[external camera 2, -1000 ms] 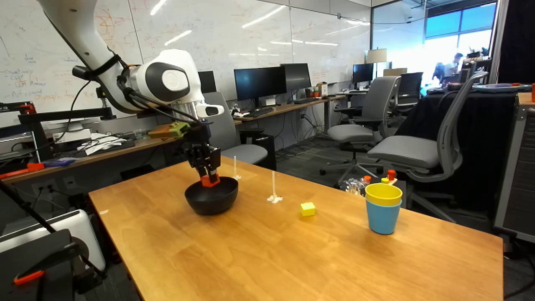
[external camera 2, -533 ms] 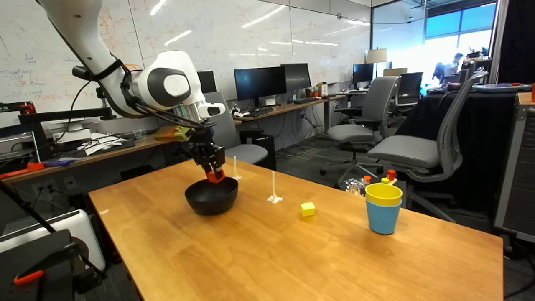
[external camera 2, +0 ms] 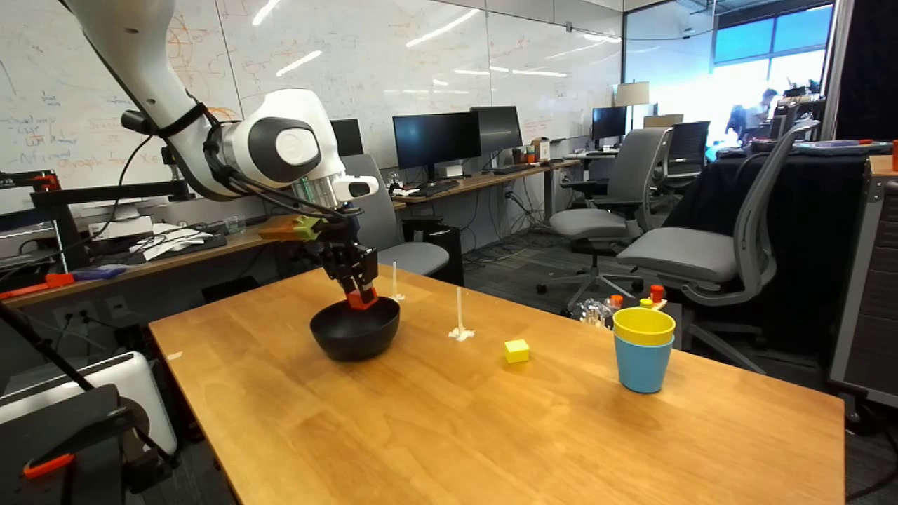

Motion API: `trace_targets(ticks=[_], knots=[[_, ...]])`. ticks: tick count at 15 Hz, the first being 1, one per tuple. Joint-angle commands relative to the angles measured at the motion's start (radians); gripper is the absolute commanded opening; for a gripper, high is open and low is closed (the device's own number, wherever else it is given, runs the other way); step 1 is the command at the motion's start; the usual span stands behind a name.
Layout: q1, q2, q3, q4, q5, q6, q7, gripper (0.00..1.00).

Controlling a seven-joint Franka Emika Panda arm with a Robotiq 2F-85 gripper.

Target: Pick the orange and yellow cubes and put them in the bowl

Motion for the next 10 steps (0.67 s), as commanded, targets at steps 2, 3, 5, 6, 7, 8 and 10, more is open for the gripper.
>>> trace_targets(ticks=[2, 3, 5, 6, 7, 8, 10], knots=[[0.014, -0.001, -0.008, 0.013, -0.007, -0.021, 0.008, 0.17], [0.013, -0.002, -0.007, 0.013, -0.006, -0.028, 0.006, 0.17], [0.012, -0.004, -0.005, 0.013, -0.005, -0.044, 0.004, 0.17], [0.011, -0.004, -0.005, 0.014, -0.004, -0.053, 0.004, 0.17], [0.010, -0.005, -0.003, 0.014, -0.002, -0.061, 0.004, 0.17], [0.010, -0.005, -0.003, 0.014, -0.003, -0.067, 0.005, 0.17], [0.009, -0.005, -0.001, 0.015, -0.003, -0.081, 0.003, 0.17]])
